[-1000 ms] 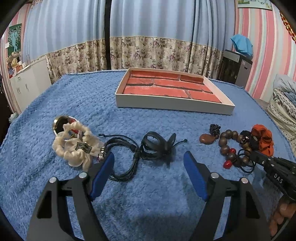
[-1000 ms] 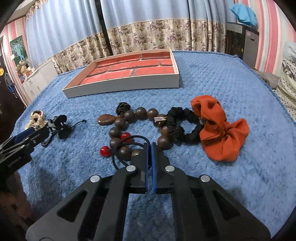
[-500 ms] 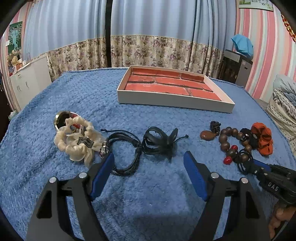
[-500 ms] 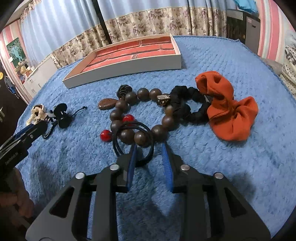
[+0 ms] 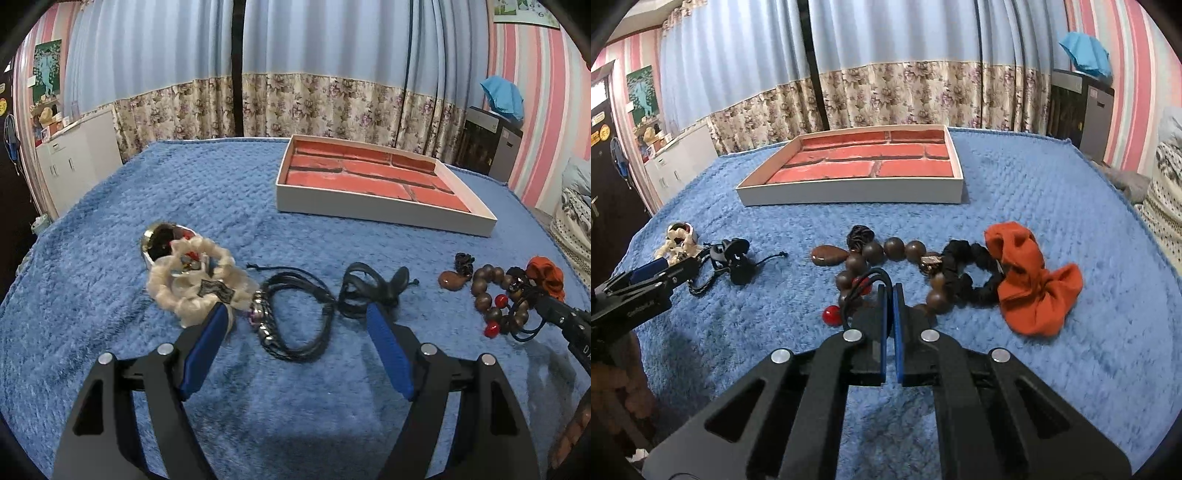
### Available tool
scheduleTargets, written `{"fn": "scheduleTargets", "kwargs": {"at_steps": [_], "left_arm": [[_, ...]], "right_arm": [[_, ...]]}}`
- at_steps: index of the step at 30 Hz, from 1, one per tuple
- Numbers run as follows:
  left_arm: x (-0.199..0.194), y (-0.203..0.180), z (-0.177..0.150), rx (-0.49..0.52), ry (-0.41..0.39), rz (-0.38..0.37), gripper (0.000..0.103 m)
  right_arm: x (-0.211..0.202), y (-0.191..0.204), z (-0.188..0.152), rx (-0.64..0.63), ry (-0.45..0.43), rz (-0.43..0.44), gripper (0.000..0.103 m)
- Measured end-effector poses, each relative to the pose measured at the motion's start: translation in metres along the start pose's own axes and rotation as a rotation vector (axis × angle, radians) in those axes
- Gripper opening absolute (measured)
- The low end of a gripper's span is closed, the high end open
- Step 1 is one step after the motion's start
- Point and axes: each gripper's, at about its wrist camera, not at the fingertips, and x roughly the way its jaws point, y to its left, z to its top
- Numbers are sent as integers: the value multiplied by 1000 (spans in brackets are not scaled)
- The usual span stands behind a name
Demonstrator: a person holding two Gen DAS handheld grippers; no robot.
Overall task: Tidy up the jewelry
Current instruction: 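Grasp red-bead black cord bracelet with right tool while left tool grasps black cord bracelet, then carry both bracelets into the red-lined tray and open both tools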
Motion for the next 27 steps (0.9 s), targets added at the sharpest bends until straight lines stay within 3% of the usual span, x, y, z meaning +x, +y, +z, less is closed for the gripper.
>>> {"fn": "scheduleTargets", "kwargs": {"at_steps": [8,11,19,20,21,24,27], "left_arm": [[2,-30,14,67,-43,-79,76],[9,-44,14,103,-53,-77,76],[46,-60,18,148,54,-54,76],[54,-60,18,145,97,-69,56],[59,-58,18,134,128,-86,45],[46,-50,23,99,95,-123,45],[15,-45,40,99,12,-126,45]], "right_arm": [[1,5,3,-12,-6,2,4],[5,8,5,-19,-7,6,4],[12,6,9,-22,-3,21,4],[13,6,10,-19,-3,24,4],[13,5,11,-17,-5,29,4],[5,3,20,-8,-38,38,4],[-12,3,37,-16,-107,37,4]]}}
